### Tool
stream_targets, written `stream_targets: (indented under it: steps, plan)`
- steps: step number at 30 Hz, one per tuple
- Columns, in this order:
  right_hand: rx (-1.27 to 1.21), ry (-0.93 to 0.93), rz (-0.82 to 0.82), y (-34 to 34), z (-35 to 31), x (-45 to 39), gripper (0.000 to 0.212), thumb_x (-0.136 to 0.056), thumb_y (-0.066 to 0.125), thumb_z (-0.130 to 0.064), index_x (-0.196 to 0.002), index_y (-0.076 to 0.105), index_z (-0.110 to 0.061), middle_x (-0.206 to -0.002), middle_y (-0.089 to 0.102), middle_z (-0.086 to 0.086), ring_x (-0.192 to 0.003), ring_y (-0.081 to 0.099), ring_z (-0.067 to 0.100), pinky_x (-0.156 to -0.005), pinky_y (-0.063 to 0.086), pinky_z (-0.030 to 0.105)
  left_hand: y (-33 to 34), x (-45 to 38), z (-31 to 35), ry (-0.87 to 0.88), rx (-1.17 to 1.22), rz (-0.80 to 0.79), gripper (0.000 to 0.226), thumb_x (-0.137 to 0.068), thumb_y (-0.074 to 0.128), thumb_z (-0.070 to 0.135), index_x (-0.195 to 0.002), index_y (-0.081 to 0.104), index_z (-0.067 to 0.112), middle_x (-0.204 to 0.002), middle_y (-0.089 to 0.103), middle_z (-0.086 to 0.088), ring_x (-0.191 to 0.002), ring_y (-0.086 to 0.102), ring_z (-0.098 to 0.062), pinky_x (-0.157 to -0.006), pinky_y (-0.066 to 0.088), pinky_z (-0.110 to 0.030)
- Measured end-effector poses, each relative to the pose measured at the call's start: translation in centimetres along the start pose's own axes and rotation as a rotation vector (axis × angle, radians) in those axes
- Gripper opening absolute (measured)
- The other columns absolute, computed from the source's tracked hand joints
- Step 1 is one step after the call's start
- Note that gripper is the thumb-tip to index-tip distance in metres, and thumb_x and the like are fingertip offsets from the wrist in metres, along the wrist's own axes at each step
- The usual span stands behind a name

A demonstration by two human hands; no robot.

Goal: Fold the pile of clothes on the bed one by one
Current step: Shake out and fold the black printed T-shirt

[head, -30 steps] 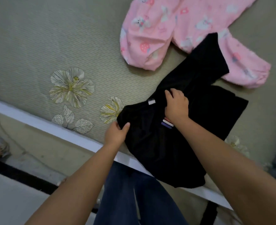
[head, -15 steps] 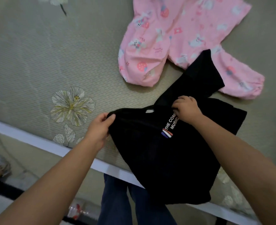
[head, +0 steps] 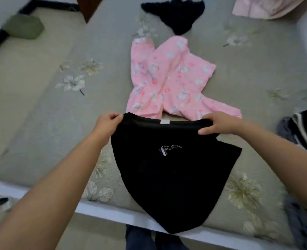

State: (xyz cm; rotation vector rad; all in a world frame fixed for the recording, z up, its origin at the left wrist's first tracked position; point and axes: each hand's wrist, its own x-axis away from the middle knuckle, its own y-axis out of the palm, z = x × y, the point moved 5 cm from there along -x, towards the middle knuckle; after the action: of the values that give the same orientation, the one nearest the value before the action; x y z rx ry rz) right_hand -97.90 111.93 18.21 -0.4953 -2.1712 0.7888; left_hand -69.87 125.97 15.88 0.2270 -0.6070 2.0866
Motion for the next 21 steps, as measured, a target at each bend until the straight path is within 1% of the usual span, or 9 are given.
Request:
stream_targets:
  steps: [2,4,5,9,10,12,15,17,21]
  plan:
    - [-0.017,0.049,0.01,-3.6,-0.1,1.9,0.016,-0.076,0.072,-0.014,-0.073,0.058,-0.021,-0.067,0.056,-0.009,-0.063,0.051,0.006,-0.05,0.037,0.008,0.2,0.4,3.8,0.124,-0.202,0.008,0.019,-0.094,0.048,0.014,-0.085,0.059,0.003,-0.071,0.052,-0.008,-0.077,0.047,-0.021,-0.061,0.035,-0.03]
    - [0.045,0.08,0.141,-7.6,-0.6,3.8,0.005,-0.079,0.067,-0.007,-0.083,0.063,-0.004,-0.066,0.054,0.0,-0.064,0.048,0.014,-0.053,0.034,0.019,-0.1,1.2,8.1,0.238,-0.344,0.04,0.022,-0.094,0.047,0.018,-0.096,0.059,-0.001,-0.085,0.053,-0.014,-0.082,0.048,-0.023,-0.067,0.036,-0.031]
    - [0.068,0.078,0.249,-9.6,-1.1,4.9,0.01,-0.082,0.063,-0.006,-0.087,0.063,0.003,-0.066,0.052,0.005,-0.067,0.047,0.017,-0.055,0.032,0.023,-0.3,1.8,10.4,0.301,-0.365,0.039,0.021,-0.094,0.048,0.018,-0.097,0.058,0.0,-0.086,0.053,-0.012,-0.082,0.048,-0.022,-0.067,0.035,-0.027]
    - [0.036,-0.025,0.738,-16.0,-4.8,10.6,0.011,-0.082,0.058,0.002,-0.084,0.066,0.008,-0.061,0.052,0.011,-0.07,0.048,0.022,-0.051,0.031,0.014,-1.8,4.3,18.2,0.448,-0.252,-0.064,0.015,-0.089,0.057,0.017,-0.075,0.058,0.015,-0.07,0.054,0.002,-0.065,0.05,-0.011,-0.053,0.037,-0.015]
    - [0.065,-0.049,0.816,-17.1,-5.9,12.0,0.012,-0.082,0.057,0.003,-0.084,0.067,0.01,-0.063,0.057,0.016,-0.072,0.052,0.026,-0.054,0.033,0.017,-2.3,4.9,19.8,0.446,-0.22,-0.113,0.015,-0.089,0.058,0.017,-0.073,0.058,0.019,-0.07,0.055,0.002,-0.064,0.051,-0.01,-0.055,0.038,-0.015]
    - [0.11,-0.074,0.953,-18.7,-7.9,14.7,0.016,-0.082,0.055,0.004,-0.089,0.067,0.011,-0.083,0.065,0.027,-0.085,0.059,0.036,-0.068,0.033,0.031,-3.5,6.5,23.1,0.468,-0.213,-0.152,0.014,-0.089,0.057,0.017,-0.075,0.059,0.019,-0.071,0.056,0.0,-0.065,0.052,-0.012,-0.058,0.04,-0.021]
    - [0.12,-0.099,1.15,-20.4,-11.4,18.8,0.02,-0.081,0.053,0.005,-0.093,0.068,0.008,-0.096,0.065,0.029,-0.094,0.058,0.039,-0.079,0.035,0.035,-5.9,9.3,28.9,0.655,-0.213,0.012,0.016,-0.091,0.054,0.013,-0.075,0.057,0.014,-0.068,0.052,0.0,-0.068,0.05,-0.017,-0.059,0.038,-0.025]
    - [0.128,-0.097,1.245,-20.9,-13.9,21.4,0.025,-0.082,0.051,0.003,-0.1,0.068,0.006,-0.103,0.065,0.027,-0.101,0.057,0.037,-0.088,0.039,0.038,-7.5,11.5,32.0,0.771,-0.227,0.114,0.01,-0.091,0.053,0.012,-0.085,0.06,0.007,-0.071,0.053,-0.001,-0.073,0.049,-0.017,-0.056,0.034,-0.022]
    - [0.135,-0.002,1.361,-21.2,-17.9,25.6,0.028,-0.086,0.043,0.002,-0.106,0.063,0.006,-0.109,0.062,0.028,-0.102,0.055,0.039,-0.081,0.031,0.033,-10.5,14.8,35.3,0.871,-0.195,0.202,0.019,-0.091,0.049,0.008,-0.105,0.06,0.001,-0.096,0.059,-0.01,-0.089,0.053,-0.02,-0.077,0.038,-0.025]
